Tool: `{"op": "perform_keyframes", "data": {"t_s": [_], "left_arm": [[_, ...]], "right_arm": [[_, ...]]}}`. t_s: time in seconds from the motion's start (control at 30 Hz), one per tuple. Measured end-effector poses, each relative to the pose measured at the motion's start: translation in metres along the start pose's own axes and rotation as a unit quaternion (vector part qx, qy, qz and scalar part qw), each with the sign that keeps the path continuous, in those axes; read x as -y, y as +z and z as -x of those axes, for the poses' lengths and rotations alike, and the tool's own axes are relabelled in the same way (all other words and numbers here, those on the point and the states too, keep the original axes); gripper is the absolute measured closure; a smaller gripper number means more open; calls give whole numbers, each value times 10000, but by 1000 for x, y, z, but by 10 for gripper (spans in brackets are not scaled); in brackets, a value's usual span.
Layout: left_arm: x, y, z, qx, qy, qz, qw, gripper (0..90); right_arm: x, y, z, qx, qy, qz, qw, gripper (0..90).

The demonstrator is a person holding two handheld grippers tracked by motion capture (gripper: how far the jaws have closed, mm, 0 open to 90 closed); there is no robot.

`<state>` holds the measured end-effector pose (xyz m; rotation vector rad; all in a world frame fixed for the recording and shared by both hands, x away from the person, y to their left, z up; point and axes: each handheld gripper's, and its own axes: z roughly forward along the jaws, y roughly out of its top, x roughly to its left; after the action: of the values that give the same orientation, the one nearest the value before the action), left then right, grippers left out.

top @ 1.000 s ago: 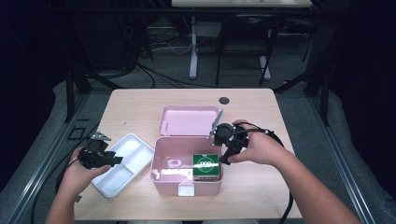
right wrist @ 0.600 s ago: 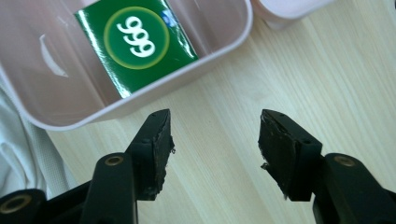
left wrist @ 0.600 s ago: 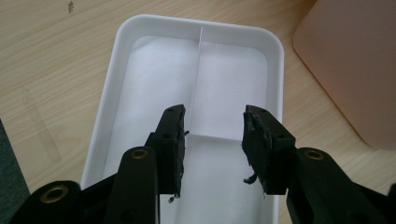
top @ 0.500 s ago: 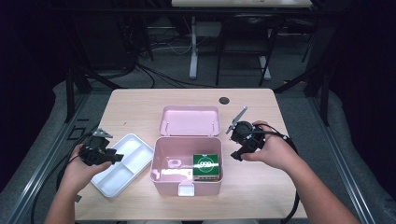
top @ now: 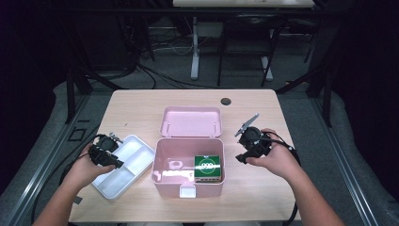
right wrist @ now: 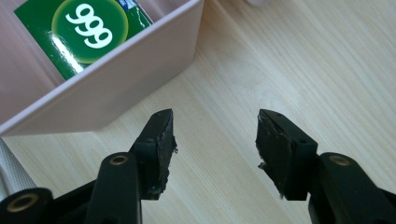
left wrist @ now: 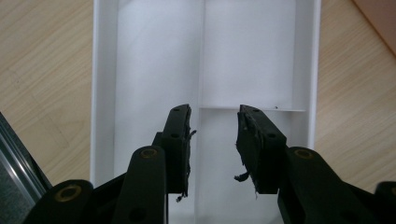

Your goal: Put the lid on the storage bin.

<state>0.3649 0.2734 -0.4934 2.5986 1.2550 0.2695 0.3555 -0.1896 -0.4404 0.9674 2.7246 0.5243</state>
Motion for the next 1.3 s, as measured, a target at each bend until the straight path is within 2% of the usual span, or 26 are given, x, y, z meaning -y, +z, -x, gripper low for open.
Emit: {"op": "perform_keyframes", "data": {"t_s": [0.03,0.17,0.3,0.43,0.6,0.83,1.03,1.1,1.3], "left_arm": [[-1,2,-2,17,-11,-58,10000,654],[-3,7,-7,119,-53,-262,9996,674],[-6,12,-12,139,-84,-364,9992,695],[-7,18,-17,77,-156,-522,9985,702],[-6,23,-21,219,-314,-516,9979,719],[-7,29,-19,127,-212,-718,9971,728],[-10,37,-17,132,-115,-983,9950,754],[-11,40,-15,118,-96,-1017,9947,762],[-15,46,-15,106,-49,-1156,9932,793]], "right_arm": [[1,0,0,-13,-10,-29,10000,461],[8,0,2,-225,104,155,9996,461],[17,0,0,-59,144,198,9997,460],[27,-1,1,-93,268,374,9989,454],[32,2,-3,67,356,405,9985,454],[31,3,-7,201,359,436,9982,452],[33,1,-8,187,357,497,9979,452],[34,1,-7,165,387,643,9970,452],[38,-1,-6,177,449,712,9963,452]]}}
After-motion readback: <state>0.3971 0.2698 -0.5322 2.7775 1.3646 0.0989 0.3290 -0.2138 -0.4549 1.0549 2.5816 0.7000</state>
